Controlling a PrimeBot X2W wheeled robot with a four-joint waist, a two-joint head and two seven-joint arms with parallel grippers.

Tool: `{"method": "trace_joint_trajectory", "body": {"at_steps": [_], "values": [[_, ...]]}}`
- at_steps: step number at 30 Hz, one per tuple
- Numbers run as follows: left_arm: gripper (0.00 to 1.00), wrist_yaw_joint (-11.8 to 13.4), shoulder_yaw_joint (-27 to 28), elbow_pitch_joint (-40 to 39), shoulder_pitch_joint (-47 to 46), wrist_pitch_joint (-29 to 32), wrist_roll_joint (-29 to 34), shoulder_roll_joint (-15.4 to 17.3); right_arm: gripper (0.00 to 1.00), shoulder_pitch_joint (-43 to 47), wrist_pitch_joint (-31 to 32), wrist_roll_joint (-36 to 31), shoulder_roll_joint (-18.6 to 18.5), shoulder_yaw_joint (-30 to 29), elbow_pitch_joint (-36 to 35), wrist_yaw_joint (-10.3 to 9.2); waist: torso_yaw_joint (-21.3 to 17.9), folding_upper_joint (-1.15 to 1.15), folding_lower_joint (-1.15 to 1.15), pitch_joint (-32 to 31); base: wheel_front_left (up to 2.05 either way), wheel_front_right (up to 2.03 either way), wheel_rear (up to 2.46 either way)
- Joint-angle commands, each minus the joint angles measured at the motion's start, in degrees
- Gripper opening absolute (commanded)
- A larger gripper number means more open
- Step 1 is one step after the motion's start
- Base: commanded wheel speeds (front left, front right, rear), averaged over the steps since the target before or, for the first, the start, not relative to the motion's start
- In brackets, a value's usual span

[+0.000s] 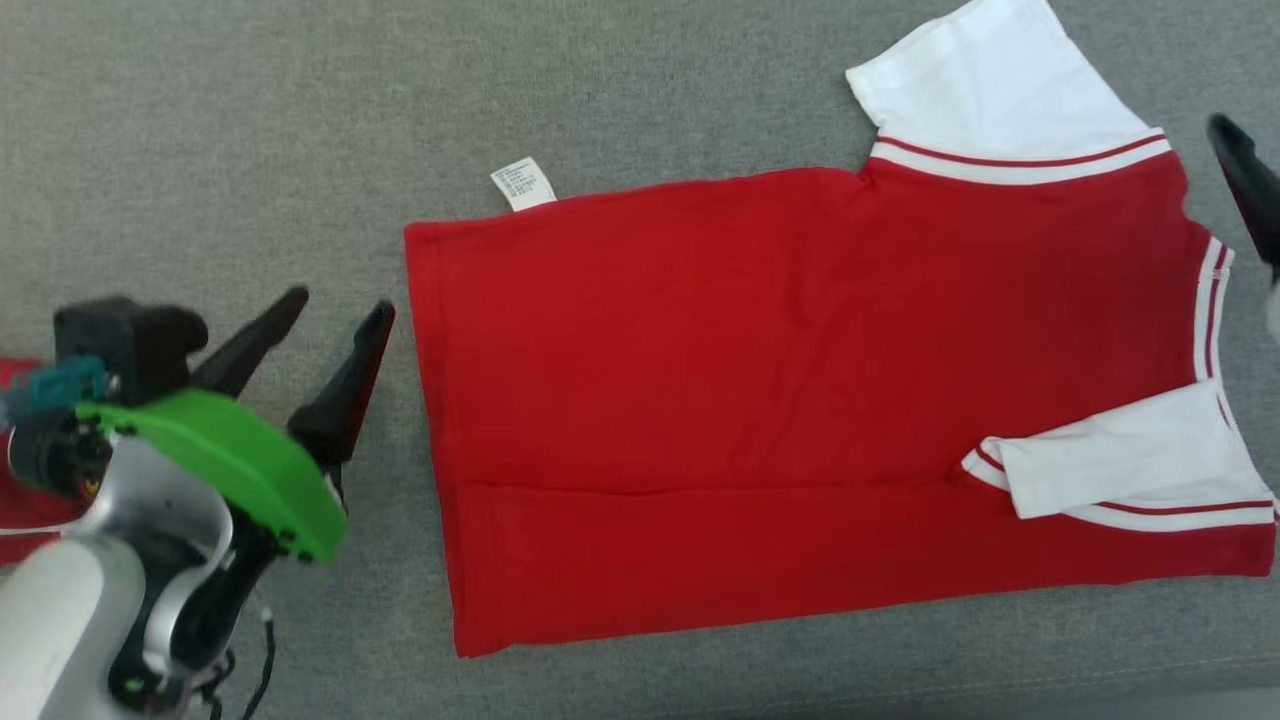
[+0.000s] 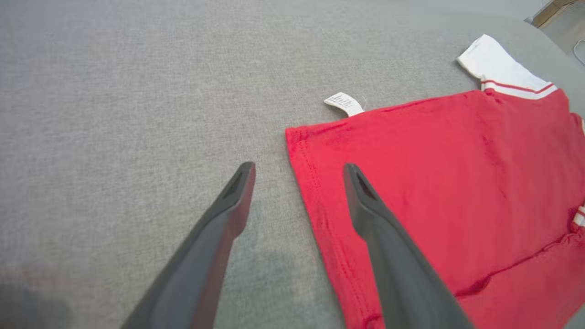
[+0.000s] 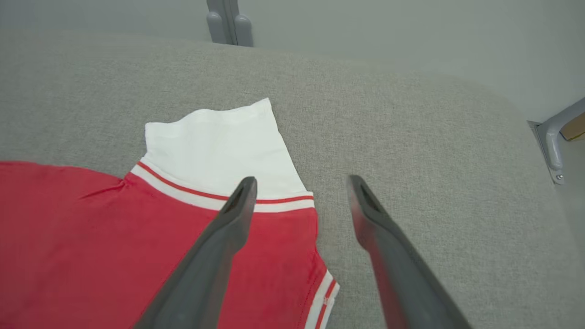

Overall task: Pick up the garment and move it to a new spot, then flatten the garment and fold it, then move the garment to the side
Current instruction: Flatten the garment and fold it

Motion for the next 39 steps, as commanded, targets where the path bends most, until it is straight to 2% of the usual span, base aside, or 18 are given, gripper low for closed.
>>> {"method": "trace_joint_trajectory", "body": {"at_steps": [1, 6, 12, 18, 26, 27, 28, 29, 31, 34, 39], "values": [[1.00, -0.68, -0.64, 2.16, -4.39, 0.42, 0.75, -1.76, 1.00, -5.01, 0.33, -1.69, -0.16, 2.19, 2.69, 0.00, 2.62, 0.00, 0.00, 7.00, 0.00, 0.00, 0.00], [1.00, -3.56, -4.74, 10.74, -16.64, 1.31, 3.61, -7.35, 1.00, -20.78, -0.58, -8.00, 0.44, 9.12, 14.66, -0.03, 5.46, 0.00, 0.00, 11.92, 0.00, 0.00, 0.00], [1.00, -6.98, -9.00, 17.57, -22.59, 1.15, 5.74, -11.24, 1.00, -29.04, -2.53, -10.95, 0.83, 12.67, 26.96, -0.03, 7.56, 0.00, 0.00, 13.04, 0.00, 0.00, 0.00], [1.00, -9.24, -11.35, 19.45, -22.90, 1.98, 5.60, -11.77, 1.00, -29.57, -2.96, -8.35, 0.63, 15.75, 33.15, 0.04, 7.62, 0.00, 0.00, 11.91, 0.00, 0.00, 0.00], [1.00, -9.90, -11.66, 19.42, -23.09, 2.40, 4.72, -11.59, 1.00, -28.14, -1.15, -3.29, -1.33, 17.92, 33.99, 0.10, 6.46, 0.00, 0.00, 10.60, 0.00, 0.00, 0.00], [1.00, -10.17, -11.85, 19.33, -22.97, 2.59, 4.39, -11.64, 0.55, -27.91, -0.74, -2.65, -1.45, 18.49, 33.73, 0.10, 6.27, 0.00, 0.00, 10.54, 0.00, 0.00, 0.00], [0.44, -10.43, -11.89, 19.27, -22.89, 2.69, 4.09, -11.76, 0.07, -27.77, -0.59, -1.92, -1.55, 19.05, 33.41, 0.10, 6.15, 0.00, 0.00, 10.50, 0.00, 0.00, 0.00], [0.00, -10.49, -11.86, 19.28, -22.86, 2.66, 3.83, -11.85, 0.00, -27.55, -0.53, -0.92, -1.63, 19.66, 32.96, 0.10, 6.01, 0.00, 0.00, 10.46, 0.00, 0.00, 0.00], [0.00, -11.41, -12.34, 19.25, -23.14, 2.70, 3.73, -11.46, 0.00, -27.87, -2.62, -0.26, -2.14, 19.82, 31.86, 0.02, 5.77, 0.00, 0.00, 10.32, 0.00, 0.00, 0.00], [0.00, -11.42, -11.15, 19.15, -23.58, 1.07, 3.71, -11.31, 0.00, -29.33, -6.78, -0.29, -2.15, 18.24, 31.39, -0.05, 5.38, 0.00, 0.00, 9.82, 0.00, 0.00, 0.00], [0.00, -10.13, -8.05, 19.80, -24.67, -2.85, 3.89, -11.06, 0.00, -31.67, -13.46, -2.18, -1.01, 13.83, 32.94, -0.04, 4.37, 0.00, 0.00, 7.86, 0.00, 0.00, 0.00]]}}
